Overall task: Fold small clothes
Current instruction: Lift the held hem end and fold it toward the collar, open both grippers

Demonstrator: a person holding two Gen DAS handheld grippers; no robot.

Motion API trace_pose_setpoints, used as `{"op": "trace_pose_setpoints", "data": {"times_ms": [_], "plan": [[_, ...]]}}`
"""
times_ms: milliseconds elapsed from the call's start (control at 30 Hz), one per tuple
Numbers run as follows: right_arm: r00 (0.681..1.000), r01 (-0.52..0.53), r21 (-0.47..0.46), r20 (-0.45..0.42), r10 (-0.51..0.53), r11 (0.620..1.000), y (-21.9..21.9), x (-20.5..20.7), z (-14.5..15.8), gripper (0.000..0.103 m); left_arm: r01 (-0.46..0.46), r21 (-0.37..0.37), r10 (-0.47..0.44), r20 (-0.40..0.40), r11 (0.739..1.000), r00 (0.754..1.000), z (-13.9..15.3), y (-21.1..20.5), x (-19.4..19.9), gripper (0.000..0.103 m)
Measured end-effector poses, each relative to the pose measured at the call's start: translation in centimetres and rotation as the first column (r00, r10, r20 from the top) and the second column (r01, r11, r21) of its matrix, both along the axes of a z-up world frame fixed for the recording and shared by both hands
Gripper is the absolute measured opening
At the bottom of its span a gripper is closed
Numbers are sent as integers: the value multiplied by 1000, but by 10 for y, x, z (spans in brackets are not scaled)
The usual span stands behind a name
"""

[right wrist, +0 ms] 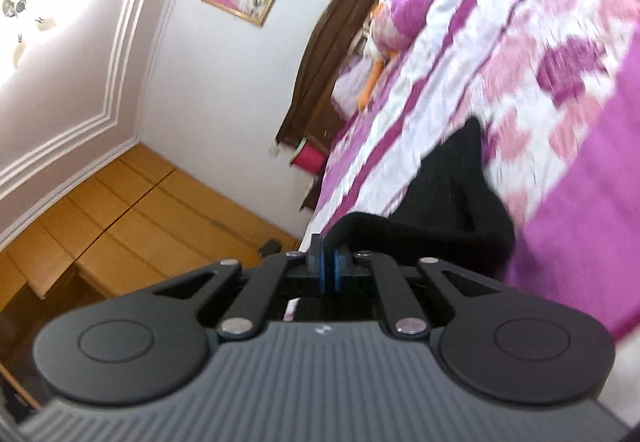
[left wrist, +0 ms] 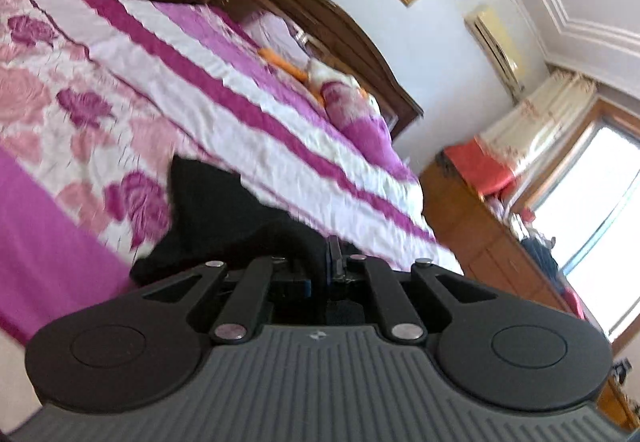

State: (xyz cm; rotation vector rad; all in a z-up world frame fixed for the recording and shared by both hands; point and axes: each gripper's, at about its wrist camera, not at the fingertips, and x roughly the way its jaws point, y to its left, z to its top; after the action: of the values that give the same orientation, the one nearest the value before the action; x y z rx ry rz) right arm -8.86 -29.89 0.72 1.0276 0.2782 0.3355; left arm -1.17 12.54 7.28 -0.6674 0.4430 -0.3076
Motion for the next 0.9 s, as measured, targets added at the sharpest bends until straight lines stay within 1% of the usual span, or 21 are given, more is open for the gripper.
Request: {"op": "trace_pose_setpoints", "data": {"times_ms": [67,200,233,267,367,500,533,567,600,667,767,867,900], "plan": [[1000,24,5,7,-24,1000,-4,15,2,7,-31,11,31,7,999,999,8,-4,18,7],[998,57,26,19,-57,998,-12,50,3,7,-52,3,52,1,999,999,15,-7,54,7],[997,74,5,22,-74,997,-16,70,4,7,-58,4,58,0,998,998,15,-8,62,7],[997,74,5,22,-74,997,-16,70,4,7,-61,7,61,-5,998,998,14,-9,71,7],[996,85,-17,7,-85,996,-18,97,0,7,-82,36,83,-29,996,996,6,-14,100,7],[995,100,-58,-23,-101,993,-20,137,-10,7,-116,91,122,-69,989,990,-17,-15,139,7],[993,107,-98,-44,-112,989,-18,156,-18,7,-119,99,127,-83,988,988,-23,-15,149,7],[993,107,-98,-44,-112,989,-18,156,-18,7,-120,110,131,-99,987,986,-30,-14,160,7],[991,111,-121,-60,-119,986,-17,165,-23,7,-120,119,134,-112,986,985,-38,-14,169,7],[987,115,-147,-96,-130,982,-15,179,-35,7,-95,122,112,-148,988,983,-56,-10,190,7],[975,125,-175,-159,-154,977,-16,193,-54,7,-70,159,103,-215,985,971,-82,-4,219,7],[961,123,-186,-221,-164,975,-18,202,-72,7,-31,172,78,-273,985,959,-109,0,236,7],[958,119,-191,-238,-163,974,-18,204,-77,7,-19,175,68,-277,984,958,-115,1,239,7]]}}
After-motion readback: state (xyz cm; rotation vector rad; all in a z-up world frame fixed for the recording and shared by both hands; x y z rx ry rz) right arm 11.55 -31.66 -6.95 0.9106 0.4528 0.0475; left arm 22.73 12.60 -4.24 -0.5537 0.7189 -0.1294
